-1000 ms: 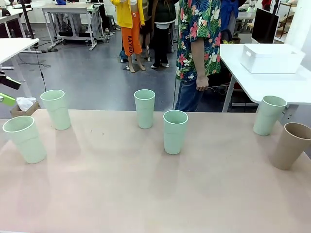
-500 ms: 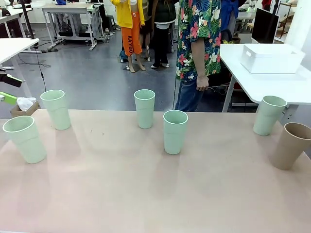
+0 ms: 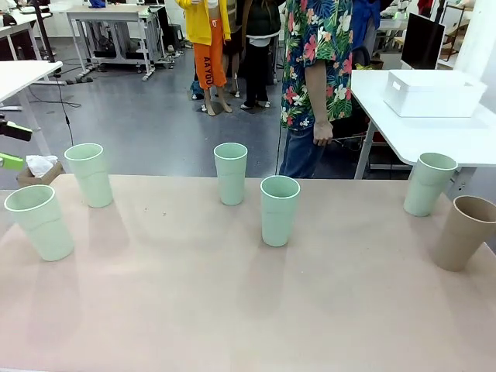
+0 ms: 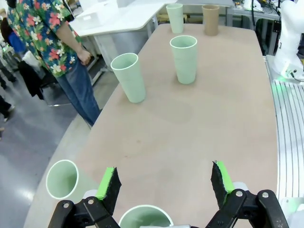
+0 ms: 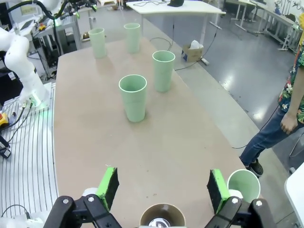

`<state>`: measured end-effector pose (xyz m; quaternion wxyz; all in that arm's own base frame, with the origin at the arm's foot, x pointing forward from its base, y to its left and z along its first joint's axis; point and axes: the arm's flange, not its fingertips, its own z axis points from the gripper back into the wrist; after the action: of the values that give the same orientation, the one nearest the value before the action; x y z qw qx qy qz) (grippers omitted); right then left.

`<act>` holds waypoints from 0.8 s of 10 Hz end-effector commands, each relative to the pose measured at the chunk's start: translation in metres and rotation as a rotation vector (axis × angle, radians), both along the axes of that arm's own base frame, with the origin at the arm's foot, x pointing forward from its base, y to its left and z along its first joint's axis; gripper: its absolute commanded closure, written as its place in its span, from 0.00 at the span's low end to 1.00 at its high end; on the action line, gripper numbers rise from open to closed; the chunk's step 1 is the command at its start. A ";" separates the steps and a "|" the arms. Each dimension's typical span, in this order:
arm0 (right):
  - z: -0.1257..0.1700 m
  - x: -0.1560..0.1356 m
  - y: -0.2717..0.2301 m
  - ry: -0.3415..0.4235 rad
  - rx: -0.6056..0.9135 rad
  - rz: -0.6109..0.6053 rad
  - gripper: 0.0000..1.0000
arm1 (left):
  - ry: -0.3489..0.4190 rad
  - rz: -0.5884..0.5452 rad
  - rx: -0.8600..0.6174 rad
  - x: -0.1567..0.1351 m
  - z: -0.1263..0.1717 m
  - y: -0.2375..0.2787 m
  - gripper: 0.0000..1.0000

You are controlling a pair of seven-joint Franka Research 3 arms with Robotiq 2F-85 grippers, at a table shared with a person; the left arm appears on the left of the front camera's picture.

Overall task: Stack the cups and store them in the basket.
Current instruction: Pick up two Reusable plastic cups , one in each hand.

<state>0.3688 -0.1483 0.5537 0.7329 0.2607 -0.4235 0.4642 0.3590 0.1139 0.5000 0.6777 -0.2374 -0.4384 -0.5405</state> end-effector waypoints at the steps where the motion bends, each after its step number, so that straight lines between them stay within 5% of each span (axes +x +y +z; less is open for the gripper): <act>1: -0.002 0.003 0.001 -0.034 0.027 0.017 0.00 | -0.036 -0.015 -0.018 0.000 -0.007 0.001 0.00; 8: -0.001 0.001 0.001 0.000 0.009 0.001 0.00 | -0.006 -0.002 -0.003 -0.001 -0.003 0.003 0.00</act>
<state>0.3689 -0.1485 0.5513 0.7381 0.2622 -0.4187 0.4595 0.3582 0.1169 0.4954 0.6800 -0.2333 -0.4345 -0.5426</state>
